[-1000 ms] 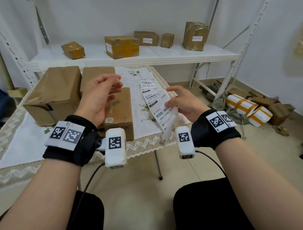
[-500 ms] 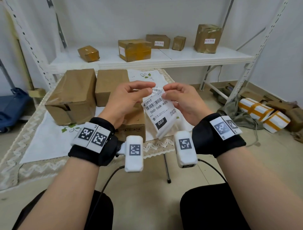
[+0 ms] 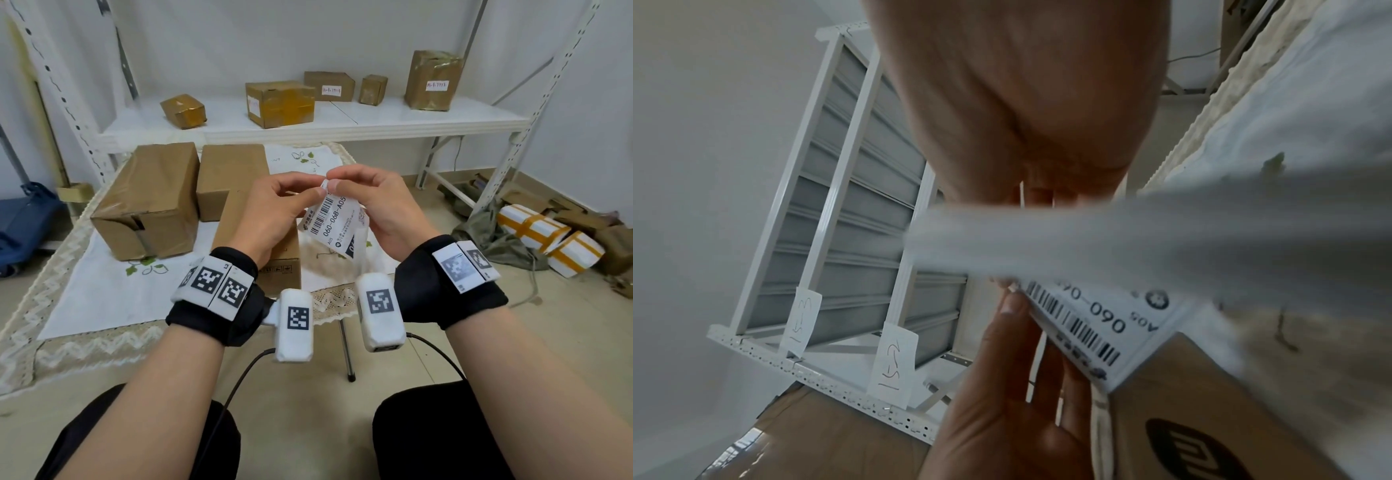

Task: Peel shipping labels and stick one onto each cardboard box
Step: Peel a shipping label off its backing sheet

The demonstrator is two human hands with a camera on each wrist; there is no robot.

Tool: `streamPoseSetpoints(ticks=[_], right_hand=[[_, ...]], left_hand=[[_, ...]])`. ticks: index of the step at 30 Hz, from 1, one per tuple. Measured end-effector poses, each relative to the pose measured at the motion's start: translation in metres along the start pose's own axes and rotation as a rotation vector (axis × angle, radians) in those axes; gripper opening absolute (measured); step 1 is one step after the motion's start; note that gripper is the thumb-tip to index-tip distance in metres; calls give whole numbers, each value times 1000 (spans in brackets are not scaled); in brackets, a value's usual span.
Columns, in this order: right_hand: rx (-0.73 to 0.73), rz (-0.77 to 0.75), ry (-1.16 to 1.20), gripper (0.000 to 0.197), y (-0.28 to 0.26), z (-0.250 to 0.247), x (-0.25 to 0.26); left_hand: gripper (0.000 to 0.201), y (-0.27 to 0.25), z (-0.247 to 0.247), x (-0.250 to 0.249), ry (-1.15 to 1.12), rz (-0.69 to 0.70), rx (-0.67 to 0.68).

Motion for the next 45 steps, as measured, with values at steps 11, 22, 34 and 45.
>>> streamPoseSetpoints(ticks=[11,22,34,45], right_hand=[[-29,16,7,14,-3,-10,2],[-49,35,-40,17,-4,-14,1],[-80,26,-38,17,-5,-11,2],[-77,-6,-84,17,-7,-6,4]], left_hand=[[15,4,12,3,-100,28,-82],[17,5,16,8,-92,3,-49],[15,3,13,5,-76,-25,-51],[14,4,12,5,-1,37,-78]])
Point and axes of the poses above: each hand's wrist, its own y-axis towards the middle knuckle, its own z-axis out of the palm, x = y × z, the point moved 1 cm from there along y, towards the middle knuckle
